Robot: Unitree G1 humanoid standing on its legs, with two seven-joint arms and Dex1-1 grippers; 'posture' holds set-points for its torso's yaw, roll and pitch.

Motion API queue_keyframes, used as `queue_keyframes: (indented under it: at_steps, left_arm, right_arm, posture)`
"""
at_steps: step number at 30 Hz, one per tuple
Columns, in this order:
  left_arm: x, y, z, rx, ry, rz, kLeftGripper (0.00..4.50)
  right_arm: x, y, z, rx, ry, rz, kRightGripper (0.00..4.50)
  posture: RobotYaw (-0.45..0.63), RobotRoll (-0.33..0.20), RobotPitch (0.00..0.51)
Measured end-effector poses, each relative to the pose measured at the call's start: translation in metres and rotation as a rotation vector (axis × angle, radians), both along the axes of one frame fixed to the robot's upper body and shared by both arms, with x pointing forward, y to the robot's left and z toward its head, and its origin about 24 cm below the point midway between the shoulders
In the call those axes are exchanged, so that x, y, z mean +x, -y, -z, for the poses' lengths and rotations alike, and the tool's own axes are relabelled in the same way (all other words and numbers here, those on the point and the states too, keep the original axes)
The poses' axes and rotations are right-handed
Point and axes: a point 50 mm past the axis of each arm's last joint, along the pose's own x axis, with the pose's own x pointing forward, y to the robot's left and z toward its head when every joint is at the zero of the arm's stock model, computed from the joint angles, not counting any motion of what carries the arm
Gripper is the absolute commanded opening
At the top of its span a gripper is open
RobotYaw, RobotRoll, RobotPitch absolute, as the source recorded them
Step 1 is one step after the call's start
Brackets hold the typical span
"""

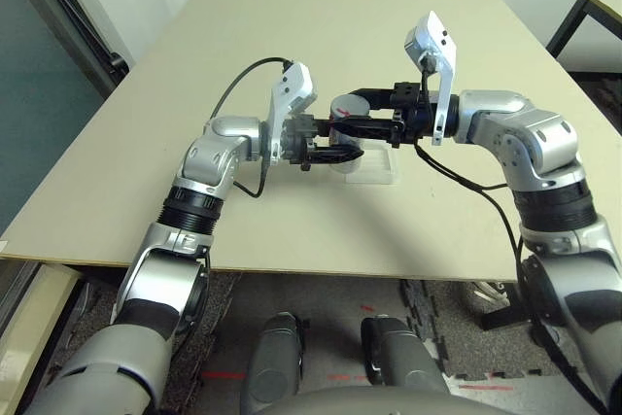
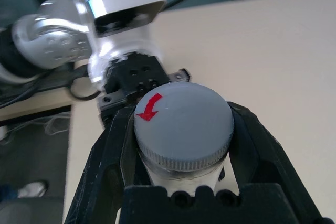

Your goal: Pour the medicine from the bottle into the box.

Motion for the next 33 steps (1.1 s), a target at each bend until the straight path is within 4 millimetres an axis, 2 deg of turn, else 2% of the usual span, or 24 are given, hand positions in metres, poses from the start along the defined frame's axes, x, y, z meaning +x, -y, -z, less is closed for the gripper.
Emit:
queue_keyframes:
  at_steps: [7, 11, 20, 22, 26, 29, 33]
  left_arm:
    - [-0.010, 0.006, -0.009, 0.009, 0.027, 0.095, 2.46]
    - [-0.014, 0.009, -0.008, 0.021, 0.025, 0.111, 2.46]
    - [-0.014, 0.004, -0.008, 0.043, 0.002, 0.074, 2.46]
    - [-0.014, 0.003, -0.008, 0.041, 0.003, 0.073, 2.46]
    - [-0.018, 0.017, -0.008, 0.013, 0.005, 0.117, 2.46]
    - [-0.020, 0.025, -0.009, -0.012, 0.012, 0.133, 2.46]
    - [-0.020, 0.021, -0.006, -0.013, 0.011, 0.091, 2.46]
  right_arm:
    - [0.012, 0.004, -0.009, -0.015, 0.057, -0.300, 2.66]
    - [0.019, 0.002, -0.008, -0.037, 0.070, -0.405, 2.66]
    - [0.031, -0.005, -0.006, -0.040, 0.068, -0.446, 2.66]
    - [0.032, -0.004, -0.007, -0.040, 0.069, -0.443, 3.39]
    - [0.027, -0.004, -0.016, -0.042, 0.086, -0.455, 4.50]
    - [0.018, 0.001, -0.026, -0.037, 0.103, -0.442, 4.50]
    - [0.002, 0.025, -0.028, -0.008, 0.084, -0.329, 4.50]
  posture:
    - [0.06, 0.000, 0.116]
    - [0.08, 0.000, 0.122]
    - [0.09, 0.000, 0.126]
    - [0.08, 0.000, 0.126]
    - [0.07, 0.000, 0.120]
    - [0.06, 0.000, 0.115]
    - [0.05, 0.000, 0.109]
